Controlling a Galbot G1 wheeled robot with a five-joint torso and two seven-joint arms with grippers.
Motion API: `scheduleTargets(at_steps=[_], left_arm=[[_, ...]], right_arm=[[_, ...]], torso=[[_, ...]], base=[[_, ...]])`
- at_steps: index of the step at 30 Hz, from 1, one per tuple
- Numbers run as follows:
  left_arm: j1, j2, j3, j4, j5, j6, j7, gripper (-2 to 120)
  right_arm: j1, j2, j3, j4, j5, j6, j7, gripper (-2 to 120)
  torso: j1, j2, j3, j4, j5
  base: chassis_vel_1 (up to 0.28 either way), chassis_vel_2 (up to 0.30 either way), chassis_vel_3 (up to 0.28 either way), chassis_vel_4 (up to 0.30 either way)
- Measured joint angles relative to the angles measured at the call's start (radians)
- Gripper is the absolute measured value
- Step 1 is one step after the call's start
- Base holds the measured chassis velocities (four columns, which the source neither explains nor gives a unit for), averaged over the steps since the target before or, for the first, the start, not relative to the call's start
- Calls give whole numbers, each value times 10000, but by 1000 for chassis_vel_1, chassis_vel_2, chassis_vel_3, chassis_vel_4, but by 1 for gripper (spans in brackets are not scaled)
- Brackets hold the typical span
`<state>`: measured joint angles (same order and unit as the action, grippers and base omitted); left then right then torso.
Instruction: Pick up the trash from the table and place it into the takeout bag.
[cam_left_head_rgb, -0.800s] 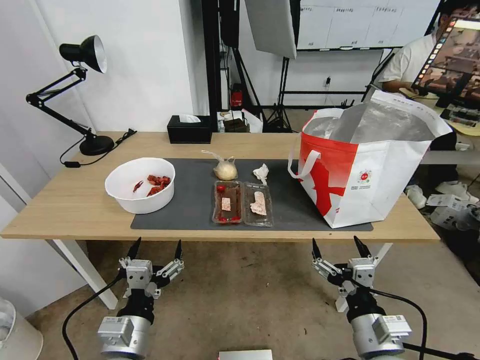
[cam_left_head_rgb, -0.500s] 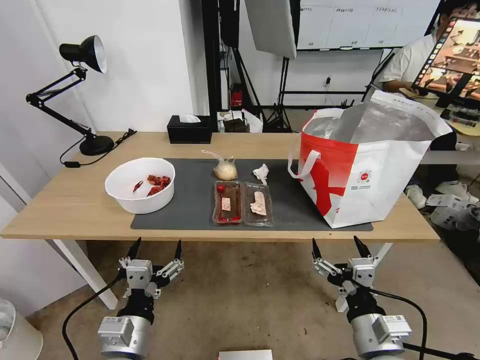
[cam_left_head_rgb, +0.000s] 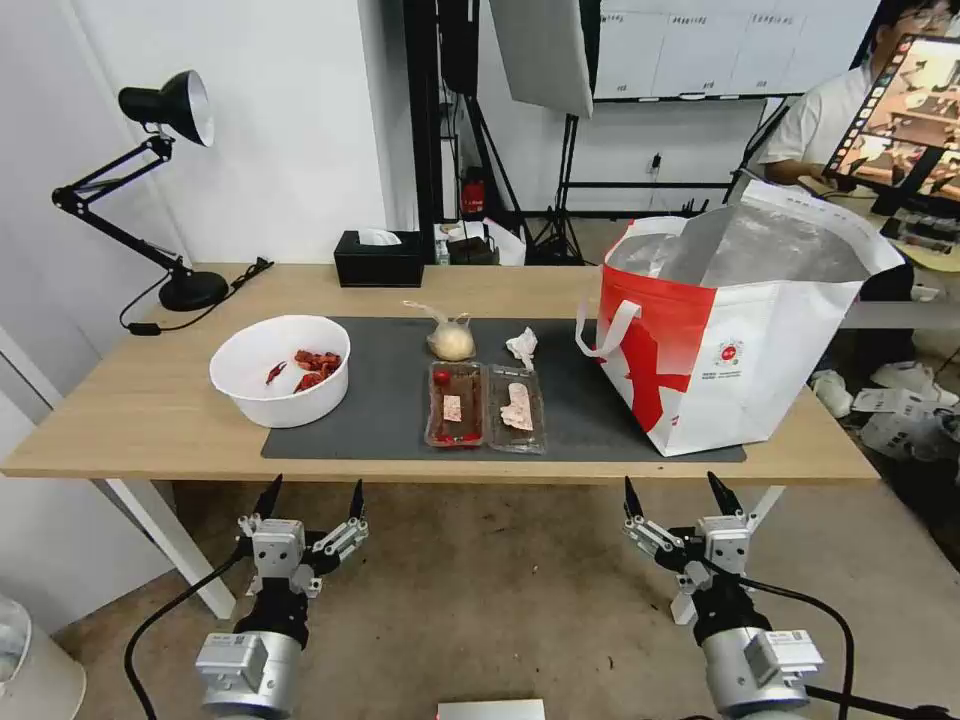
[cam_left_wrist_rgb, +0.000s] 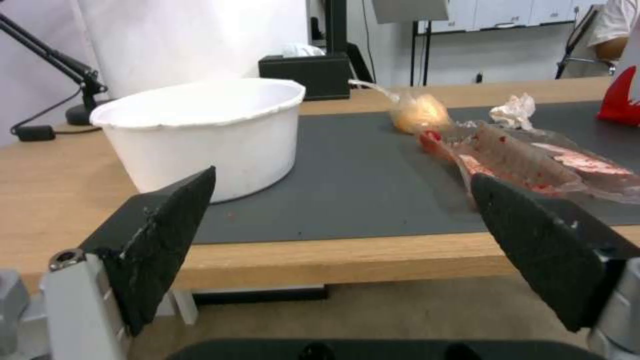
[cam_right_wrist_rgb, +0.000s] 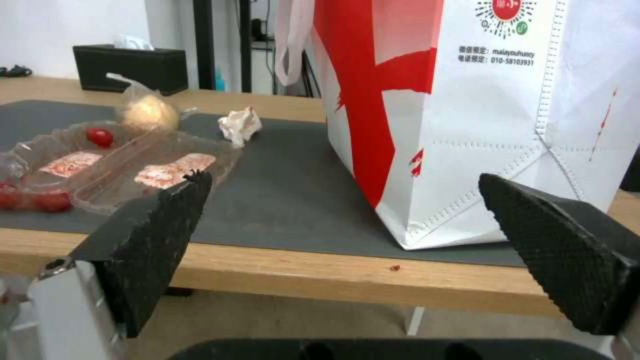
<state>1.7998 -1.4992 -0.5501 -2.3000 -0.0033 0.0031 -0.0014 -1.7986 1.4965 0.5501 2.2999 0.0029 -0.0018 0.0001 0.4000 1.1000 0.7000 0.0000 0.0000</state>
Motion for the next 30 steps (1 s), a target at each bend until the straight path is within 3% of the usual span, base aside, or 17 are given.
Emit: scheduleTargets(at_steps=[5, 7, 9, 11, 13, 16, 20, 22, 26, 30], left_arm=[[-63, 160, -66, -160, -543, 663, -289, 100], [-146, 364, -153, -366, -1224, 1510, -636, 100], [-165, 412, -174, -415, -1381, 1701, -724, 100], [-257, 632, -267, -642, -2105, 2601, -1106, 100], [-273, 669, -283, -681, -2231, 2757, -1174, 100], [-404, 992, -415, -1011, -3311, 4092, -1733, 100], [-477, 1168, -492, -1188, -3890, 4816, -2035, 100], [-561, 1363, -577, -1395, -4551, 5630, -2380, 100], [-623, 1528, -643, -1552, -5077, 6286, -2654, 100], [-627, 1536, -649, -1564, -5110, 6327, -2674, 100]], right_arm=[[291, -600, 76, 0, 656, -591, -27, 100], [696, -1406, 188, -10, 1541, -1402, -106, 100], [769, -1551, 209, -13, 1703, -1552, -123, 100], [1192, -2409, 327, -29, 2642, -2417, -211, 100], [1250, -2522, 344, -32, 2772, -2535, -223, 100], [1869, -3752, 512, -61, 4125, -3775, -338, 100], [2216, -4447, 610, -75, 4891, -4479, -401, 100], [2553, -5115, 710, -88, 5618, -5137, -460, 100], [2629, -5268, 730, -94, 5797, -5312, -479, 100], [2628, -5266, 731, -95, 5798, -5314, -481, 100]], torso=[[0, 0, -1, 0, 0], [0, 0, 0, 2, 3], [0, 0, 0, 1, 2], [0, 0, 0, 1, 1], [0, 0, 0, 1, 1], [0, 0, 0, 1, 1], [0, 0, 0, 0, 1], [1, 0, 1, 4, -2], [1, -1, 0, -1, 1], [1, 0, 1, 0, 0]], base=[[0, 0, 0, 0], [0, 0, 0, 0], [0, 0, 0, 0], [0, 0, 0, 0], [0, 0, 0, 0], [0, 0, 0, 0], [0, 0, 0, 0], [0, 0, 0, 0], [0, 0, 0, 0], [0, 0, 0, 0]])
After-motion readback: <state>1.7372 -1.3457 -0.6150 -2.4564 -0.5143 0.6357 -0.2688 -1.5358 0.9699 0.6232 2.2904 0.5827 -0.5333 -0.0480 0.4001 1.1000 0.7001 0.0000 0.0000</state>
